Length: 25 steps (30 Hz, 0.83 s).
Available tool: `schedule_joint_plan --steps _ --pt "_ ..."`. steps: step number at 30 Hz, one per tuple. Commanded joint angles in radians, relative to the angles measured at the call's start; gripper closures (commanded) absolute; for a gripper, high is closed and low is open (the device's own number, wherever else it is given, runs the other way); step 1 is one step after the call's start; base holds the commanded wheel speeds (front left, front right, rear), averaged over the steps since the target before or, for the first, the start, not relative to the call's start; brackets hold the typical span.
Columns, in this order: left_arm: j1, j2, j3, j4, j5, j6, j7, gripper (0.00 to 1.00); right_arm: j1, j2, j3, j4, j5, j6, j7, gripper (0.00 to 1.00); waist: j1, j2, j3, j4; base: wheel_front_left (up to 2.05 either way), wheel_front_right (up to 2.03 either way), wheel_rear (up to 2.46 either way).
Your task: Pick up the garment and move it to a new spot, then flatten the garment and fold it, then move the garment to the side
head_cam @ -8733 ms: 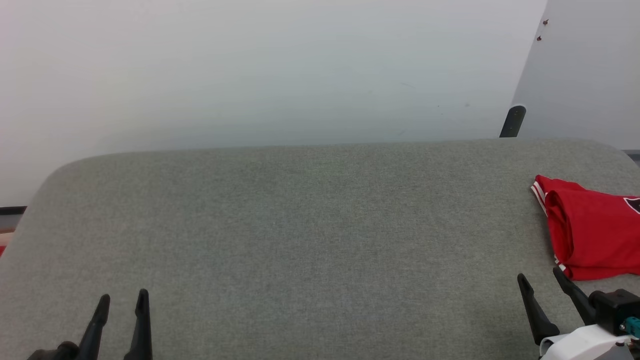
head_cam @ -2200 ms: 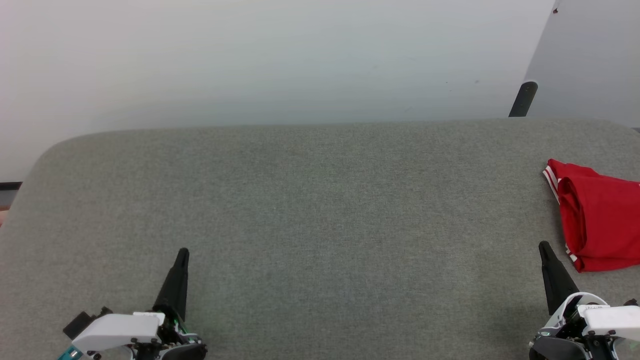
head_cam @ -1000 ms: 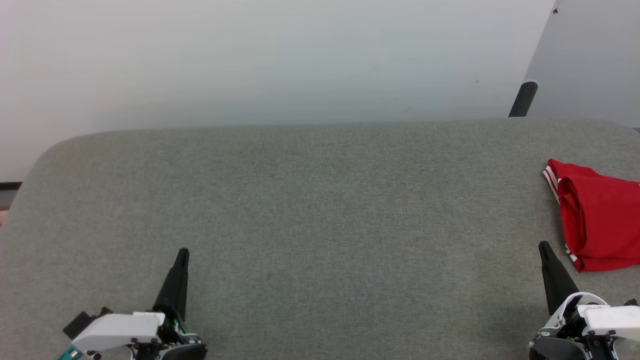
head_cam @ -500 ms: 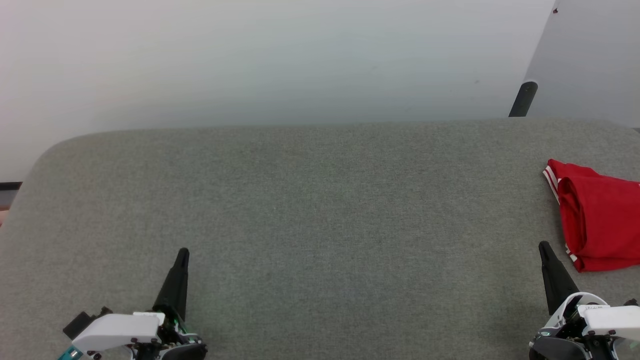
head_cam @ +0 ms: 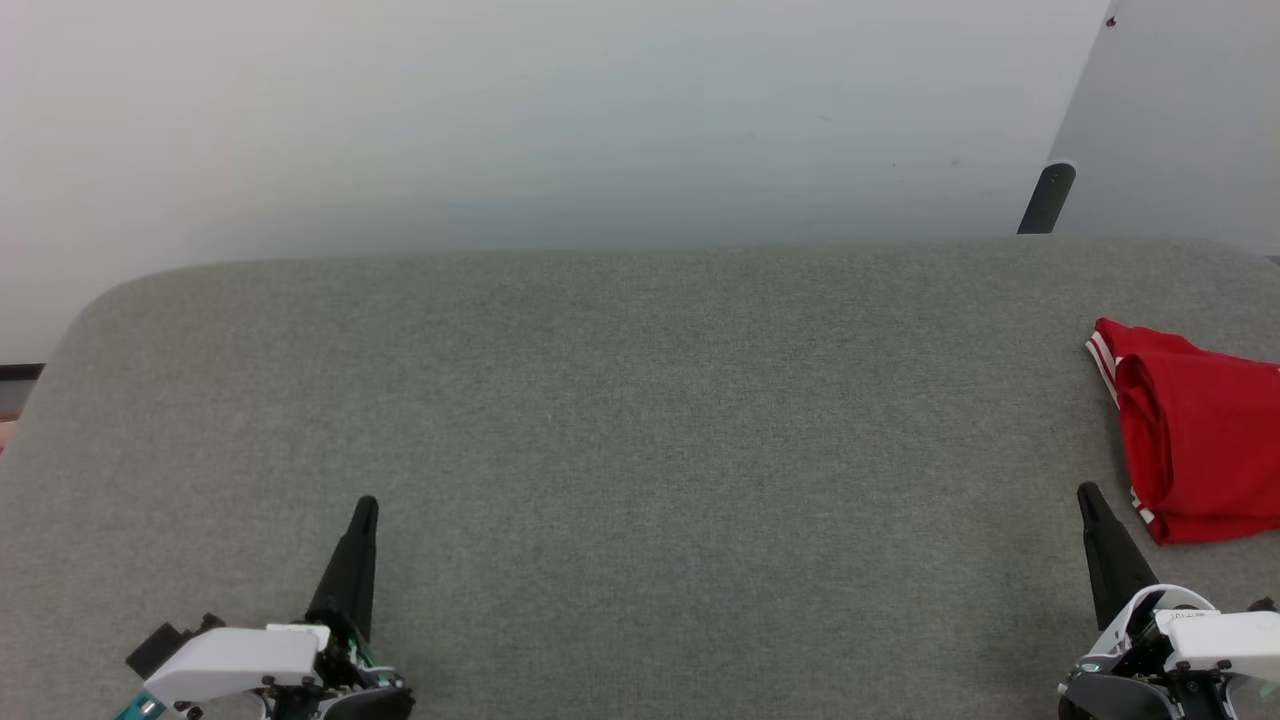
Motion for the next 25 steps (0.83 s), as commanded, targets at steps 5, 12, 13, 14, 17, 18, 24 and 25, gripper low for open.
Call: schedule_joint_plan --steps 5,12,13,14,17,18,24,25 --pt "-0.010 0.000 0.002 0.001 -0.004 -0.004 0.001 1.00 -0.002 0.002 0.000 -0.003 0.005 0.000 0.001 1.00 0.0000 0.0000 0.000 0.000 0.00 0.00 0.00" --pt "-0.010 0.000 0.002 0.001 -0.004 -0.004 0.001 1.00 -0.002 0.002 0.000 -0.003 0.005 0.000 0.001 1.00 0.0000 0.0000 0.000 0.000 0.00 0.00 0.00" --pt "-0.010 0.000 0.002 0.001 -0.004 -0.004 0.001 1.00 -0.002 0.002 0.000 -0.003 0.005 0.000 0.001 1.00 0.0000 0.0000 0.000 0.000 0.00 0.00 0.00" --pt "-0.010 0.000 0.002 0.001 -0.004 -0.004 0.001 1.00 -0.002 0.002 0.000 -0.003 0.005 0.000 0.001 1.00 0.0000 0.0000 0.000 0.000 0.00 0.00 0.00" --pt "-0.010 0.000 0.002 0.001 -0.004 -0.004 0.001 1.00 -0.002 0.002 0.000 -0.003 0.005 0.000 0.001 1.00 0.0000 0.0000 0.000 0.000 0.00 0.00 0.00" --pt "-0.010 0.000 0.002 0.001 -0.004 -0.004 0.001 1.00 -0.002 0.002 0.000 -0.003 0.005 0.000 0.001 1.00 0.0000 0.0000 0.000 0.000 0.00 0.00 0.00" --pt "-0.010 0.000 0.002 0.001 -0.004 -0.003 0.001 1.00 -0.002 0.002 0.000 -0.003 0.005 0.000 0.001 1.00 0.0000 0.0000 0.000 0.000 0.00 0.00 0.00" --pt "-0.010 0.000 0.002 0.001 -0.004 -0.004 0.001 1.00 -0.002 0.002 0.000 -0.003 0.005 0.000 0.001 1.00 0.0000 0.0000 0.000 0.000 0.00 0.00 0.00"
